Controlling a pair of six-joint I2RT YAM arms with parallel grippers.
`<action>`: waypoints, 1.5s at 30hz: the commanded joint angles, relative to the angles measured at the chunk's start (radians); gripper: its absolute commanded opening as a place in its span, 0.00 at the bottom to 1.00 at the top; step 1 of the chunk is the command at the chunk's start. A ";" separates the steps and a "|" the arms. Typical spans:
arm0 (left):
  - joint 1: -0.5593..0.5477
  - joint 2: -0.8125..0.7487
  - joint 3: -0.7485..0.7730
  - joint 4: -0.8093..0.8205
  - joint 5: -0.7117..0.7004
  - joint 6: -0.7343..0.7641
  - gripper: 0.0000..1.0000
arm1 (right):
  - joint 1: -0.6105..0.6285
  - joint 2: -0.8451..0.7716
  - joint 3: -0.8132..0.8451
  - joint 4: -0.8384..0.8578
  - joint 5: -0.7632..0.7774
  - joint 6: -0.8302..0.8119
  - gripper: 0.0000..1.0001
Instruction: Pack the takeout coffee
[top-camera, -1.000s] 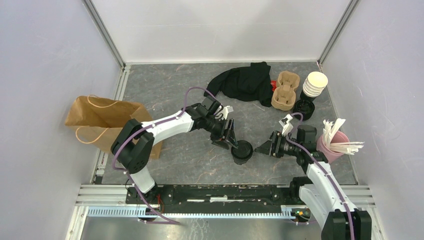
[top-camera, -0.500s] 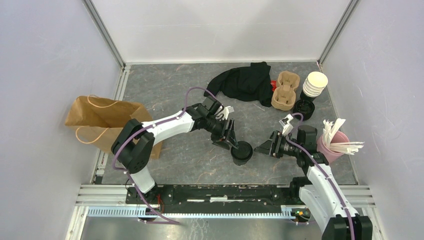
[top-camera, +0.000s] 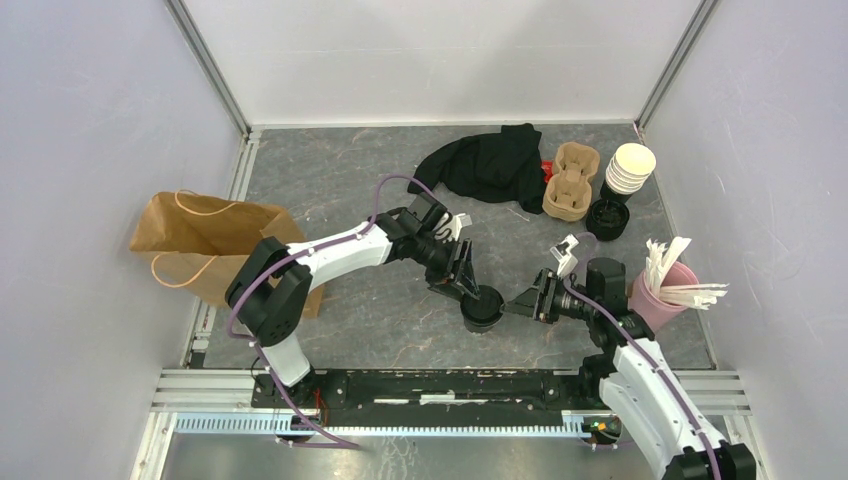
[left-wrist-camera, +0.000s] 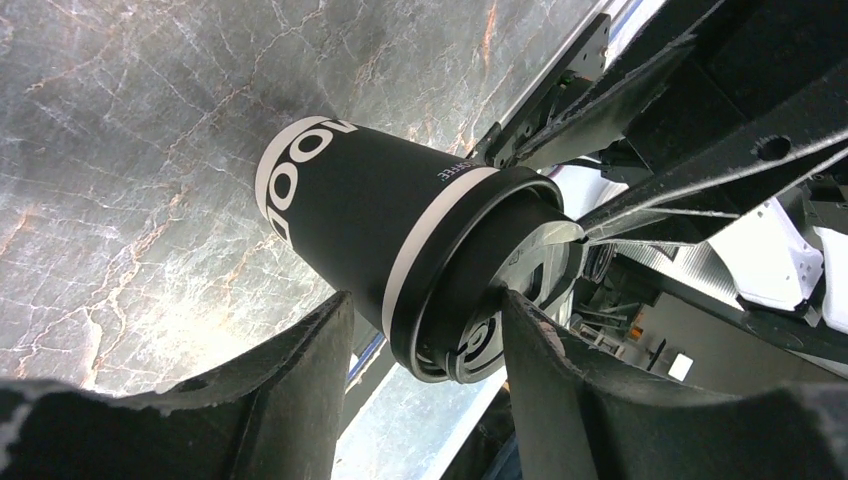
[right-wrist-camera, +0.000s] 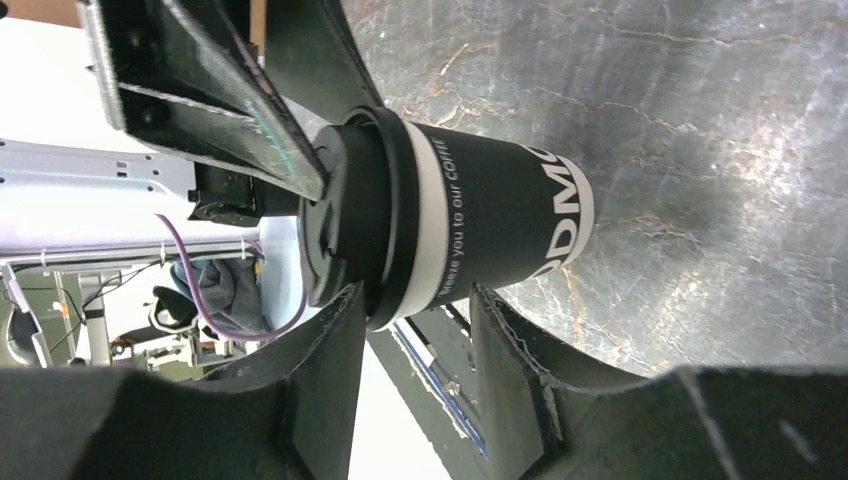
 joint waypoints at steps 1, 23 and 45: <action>-0.022 0.026 0.011 -0.003 -0.040 -0.022 0.62 | 0.009 -0.012 -0.046 0.079 0.073 0.059 0.47; -0.025 -0.084 -0.113 -0.100 -0.172 0.100 0.60 | 0.053 0.093 -0.087 0.074 0.212 -0.151 0.35; -0.025 -0.165 -0.085 0.008 -0.134 -0.045 0.81 | -0.076 0.259 0.360 -0.421 0.164 -0.463 0.61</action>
